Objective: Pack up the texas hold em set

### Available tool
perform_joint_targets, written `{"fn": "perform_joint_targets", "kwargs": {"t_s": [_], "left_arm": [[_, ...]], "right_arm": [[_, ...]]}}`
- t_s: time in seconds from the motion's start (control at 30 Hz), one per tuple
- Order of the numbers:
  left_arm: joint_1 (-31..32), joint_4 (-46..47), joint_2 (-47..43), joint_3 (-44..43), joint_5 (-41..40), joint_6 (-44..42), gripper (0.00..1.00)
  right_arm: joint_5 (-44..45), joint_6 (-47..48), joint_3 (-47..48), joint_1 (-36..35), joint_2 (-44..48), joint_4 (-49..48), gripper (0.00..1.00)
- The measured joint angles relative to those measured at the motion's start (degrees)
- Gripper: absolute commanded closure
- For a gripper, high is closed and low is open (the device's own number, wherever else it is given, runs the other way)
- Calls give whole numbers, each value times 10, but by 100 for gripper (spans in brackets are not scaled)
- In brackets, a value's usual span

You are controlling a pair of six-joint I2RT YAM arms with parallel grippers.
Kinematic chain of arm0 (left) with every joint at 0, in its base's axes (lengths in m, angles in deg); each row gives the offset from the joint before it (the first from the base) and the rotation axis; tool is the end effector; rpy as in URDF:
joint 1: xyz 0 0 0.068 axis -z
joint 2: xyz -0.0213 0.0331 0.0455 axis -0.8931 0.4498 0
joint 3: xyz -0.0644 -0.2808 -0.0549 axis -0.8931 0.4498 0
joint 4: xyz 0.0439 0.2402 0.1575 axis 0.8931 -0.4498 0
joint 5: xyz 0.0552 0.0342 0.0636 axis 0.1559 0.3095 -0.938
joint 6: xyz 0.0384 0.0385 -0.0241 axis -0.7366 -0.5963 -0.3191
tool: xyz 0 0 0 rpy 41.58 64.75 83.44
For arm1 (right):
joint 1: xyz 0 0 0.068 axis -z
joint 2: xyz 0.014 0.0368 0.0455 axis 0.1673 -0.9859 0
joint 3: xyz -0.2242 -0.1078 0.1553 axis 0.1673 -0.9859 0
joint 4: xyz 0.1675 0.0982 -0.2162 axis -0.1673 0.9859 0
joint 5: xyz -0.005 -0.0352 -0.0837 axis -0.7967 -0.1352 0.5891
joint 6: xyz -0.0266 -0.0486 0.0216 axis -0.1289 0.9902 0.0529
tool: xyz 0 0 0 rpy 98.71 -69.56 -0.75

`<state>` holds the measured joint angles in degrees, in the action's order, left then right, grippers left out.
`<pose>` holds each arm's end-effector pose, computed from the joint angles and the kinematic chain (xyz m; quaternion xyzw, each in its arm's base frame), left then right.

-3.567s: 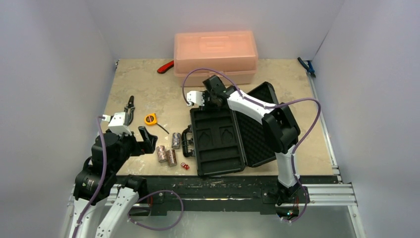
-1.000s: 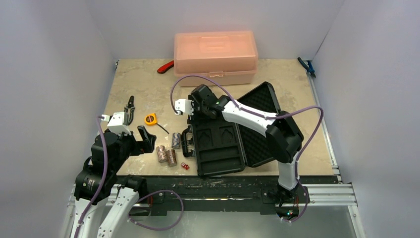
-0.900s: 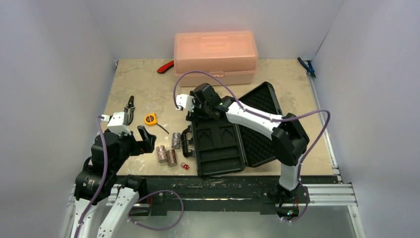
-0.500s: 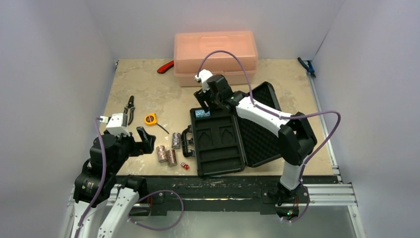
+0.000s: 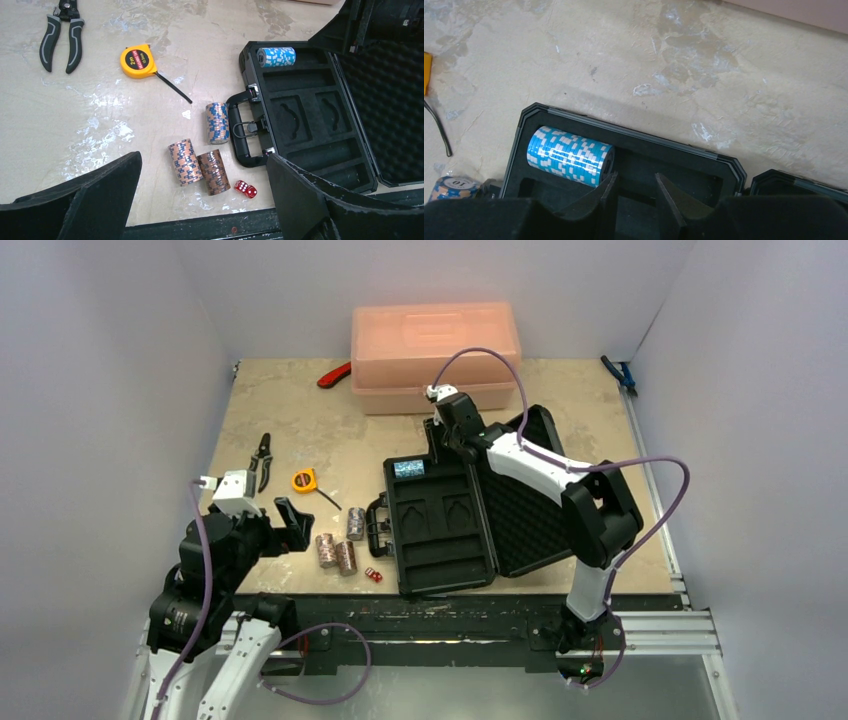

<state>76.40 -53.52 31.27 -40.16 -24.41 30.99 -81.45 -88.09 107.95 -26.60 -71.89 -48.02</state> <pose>0.0651 -0.0140 0.3551 -0.0705 0.8374 -0.1523 0.5202 0.3688 0.2658 0.2426 -0.1591 0.8990 0.1379 0.3841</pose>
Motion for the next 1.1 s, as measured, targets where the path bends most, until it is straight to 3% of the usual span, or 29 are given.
{"fn": "perform_joint_targets", "kwargs": {"t_s": [0.43, 1.1], "left_arm": [[0, 4, -5, 0, 3, -2, 4], [0, 4, -7, 0, 4, -2, 4]], "right_arm": [[-32, -15, 0, 0, -56, 0, 75], [-93, -18, 0, 3, -64, -13, 76]]}}
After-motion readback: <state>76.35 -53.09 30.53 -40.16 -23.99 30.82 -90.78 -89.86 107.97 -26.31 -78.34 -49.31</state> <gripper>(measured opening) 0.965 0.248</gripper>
